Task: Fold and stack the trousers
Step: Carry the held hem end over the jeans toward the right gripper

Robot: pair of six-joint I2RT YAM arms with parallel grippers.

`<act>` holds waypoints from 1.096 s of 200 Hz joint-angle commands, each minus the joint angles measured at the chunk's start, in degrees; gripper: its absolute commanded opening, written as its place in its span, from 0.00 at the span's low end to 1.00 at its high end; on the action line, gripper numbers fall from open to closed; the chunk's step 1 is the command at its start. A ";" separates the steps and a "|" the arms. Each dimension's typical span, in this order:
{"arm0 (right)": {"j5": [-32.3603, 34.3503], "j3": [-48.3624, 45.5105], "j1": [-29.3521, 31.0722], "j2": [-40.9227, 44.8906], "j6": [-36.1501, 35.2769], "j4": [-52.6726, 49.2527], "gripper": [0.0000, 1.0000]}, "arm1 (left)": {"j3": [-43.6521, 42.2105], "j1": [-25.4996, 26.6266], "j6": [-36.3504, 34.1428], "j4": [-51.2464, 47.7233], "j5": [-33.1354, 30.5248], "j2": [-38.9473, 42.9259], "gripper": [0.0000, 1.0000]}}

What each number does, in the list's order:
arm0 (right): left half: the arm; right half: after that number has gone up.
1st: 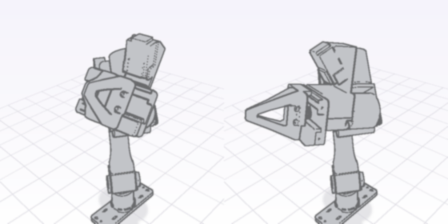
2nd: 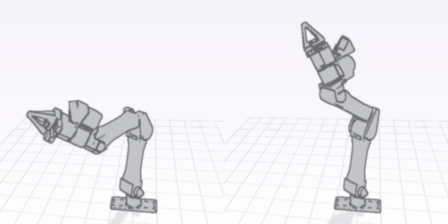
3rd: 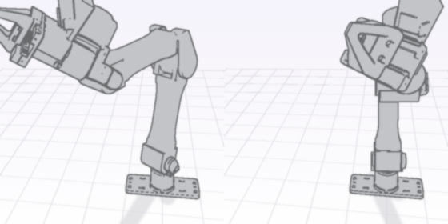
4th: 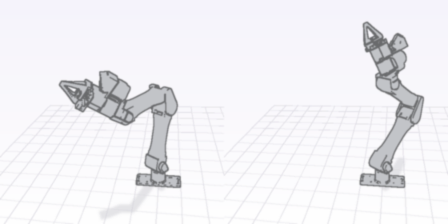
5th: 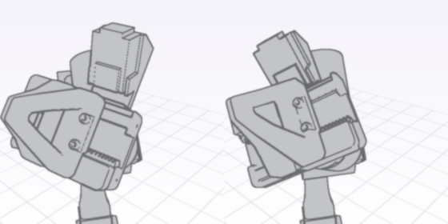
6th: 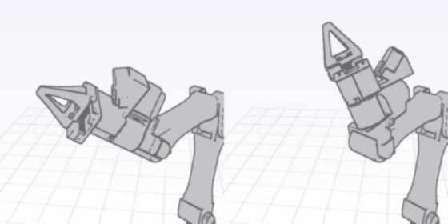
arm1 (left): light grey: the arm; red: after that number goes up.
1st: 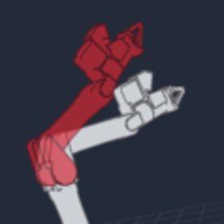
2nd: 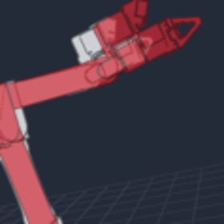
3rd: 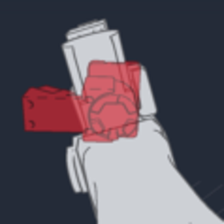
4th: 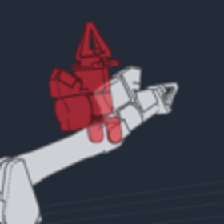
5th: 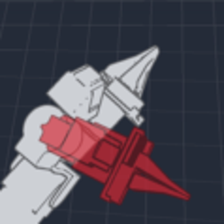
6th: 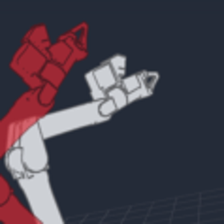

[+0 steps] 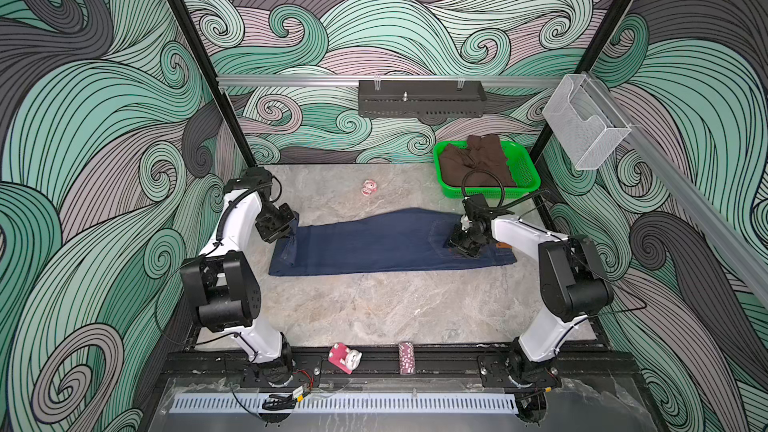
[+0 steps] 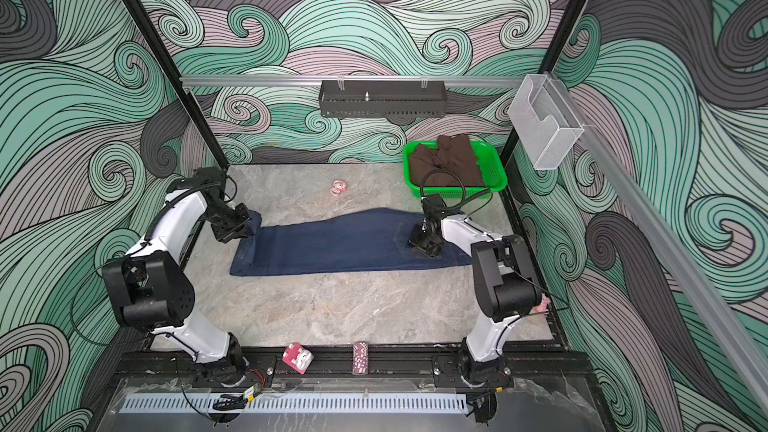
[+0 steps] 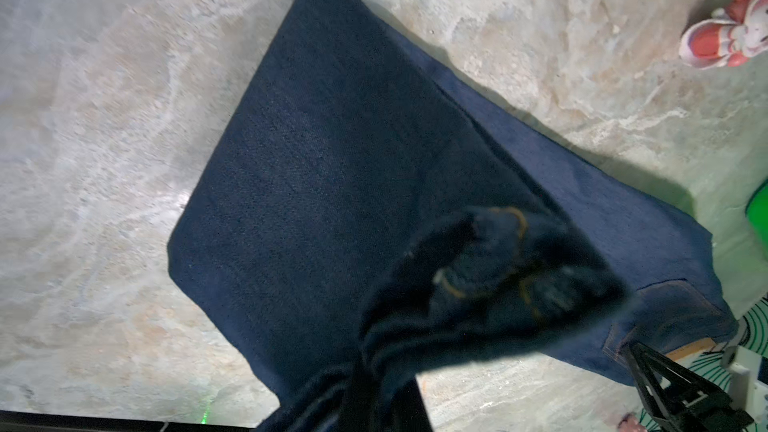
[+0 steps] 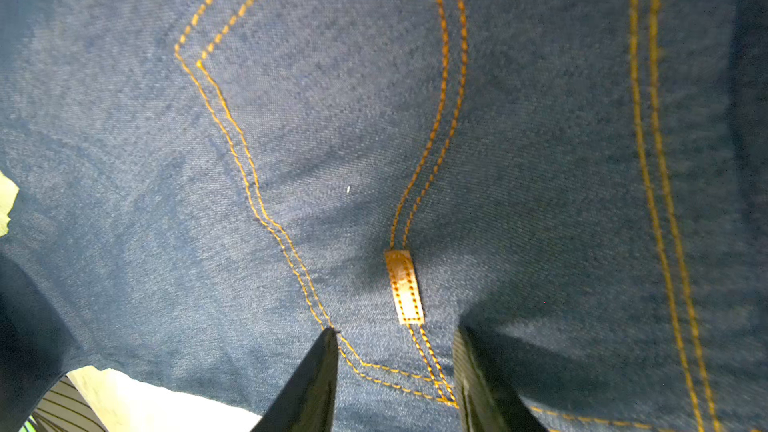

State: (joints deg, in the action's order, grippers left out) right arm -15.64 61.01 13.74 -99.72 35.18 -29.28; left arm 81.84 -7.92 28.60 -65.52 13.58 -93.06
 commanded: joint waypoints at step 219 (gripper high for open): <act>-3.53 -4.01 -1.57 6.82 -0.86 -0.32 0.47 | 6.30 32.80 35.05 20.19 -5.75 -9.20 0.00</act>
State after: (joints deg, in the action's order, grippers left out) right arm -18.50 57.60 12.62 -94.85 34.96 -28.36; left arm 85.67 23.49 60.20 -47.70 10.31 -100.33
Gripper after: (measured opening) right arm 0.473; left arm 0.053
